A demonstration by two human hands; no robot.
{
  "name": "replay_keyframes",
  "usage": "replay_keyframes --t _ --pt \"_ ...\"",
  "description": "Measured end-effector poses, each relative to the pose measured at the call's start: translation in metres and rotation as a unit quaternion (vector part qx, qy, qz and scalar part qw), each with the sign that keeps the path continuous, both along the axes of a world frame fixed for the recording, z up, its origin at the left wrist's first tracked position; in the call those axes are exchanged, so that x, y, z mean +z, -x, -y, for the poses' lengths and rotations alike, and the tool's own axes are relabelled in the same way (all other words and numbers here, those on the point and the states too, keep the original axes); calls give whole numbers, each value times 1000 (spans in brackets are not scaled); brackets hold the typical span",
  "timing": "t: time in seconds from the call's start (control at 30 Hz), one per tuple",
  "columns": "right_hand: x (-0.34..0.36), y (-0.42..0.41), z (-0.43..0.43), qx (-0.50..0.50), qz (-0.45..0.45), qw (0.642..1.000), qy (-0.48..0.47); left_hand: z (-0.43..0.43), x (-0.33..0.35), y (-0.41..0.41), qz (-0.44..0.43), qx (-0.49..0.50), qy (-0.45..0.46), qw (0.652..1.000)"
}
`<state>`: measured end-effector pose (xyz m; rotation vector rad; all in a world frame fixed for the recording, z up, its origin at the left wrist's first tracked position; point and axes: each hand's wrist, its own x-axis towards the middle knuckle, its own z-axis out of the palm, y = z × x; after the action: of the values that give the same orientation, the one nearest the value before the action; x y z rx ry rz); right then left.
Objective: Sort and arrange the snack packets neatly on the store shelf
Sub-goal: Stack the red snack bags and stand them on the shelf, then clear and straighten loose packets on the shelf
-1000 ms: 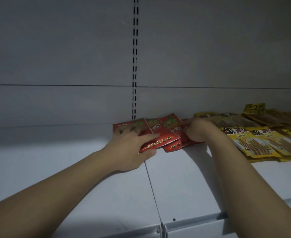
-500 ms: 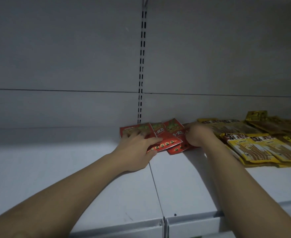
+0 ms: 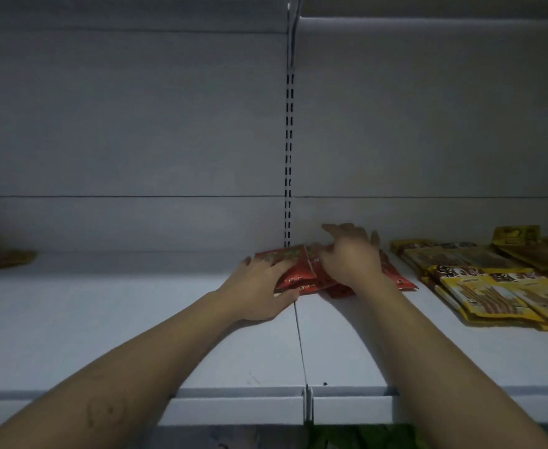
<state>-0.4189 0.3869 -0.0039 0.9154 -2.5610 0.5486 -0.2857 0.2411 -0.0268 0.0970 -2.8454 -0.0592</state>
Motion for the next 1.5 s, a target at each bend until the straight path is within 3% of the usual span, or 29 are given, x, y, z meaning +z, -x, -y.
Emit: replay_keyframes --t 0.5,0.67,0.93,1.07,1.2,1.5 --pt "41 -126 116 247 10 964 -101 116 51 -175 -34 276 4 961" --pt "42 -196 184 313 -2 941 -129 160 41 -252 -47 352 -12 935" --pt "22 -291 305 371 -2 907 -199 256 16 -356 3 468 -48 882" --pt "13 -328 361 365 21 900 -237 298 4 -377 47 457 -96 883" --pt "3 -347 402 345 43 903 -252 329 2 -379 29 381 -137 914" --pt "-19 -331 439 328 57 923 -192 378 -8 -352 -22 270 -220 937"
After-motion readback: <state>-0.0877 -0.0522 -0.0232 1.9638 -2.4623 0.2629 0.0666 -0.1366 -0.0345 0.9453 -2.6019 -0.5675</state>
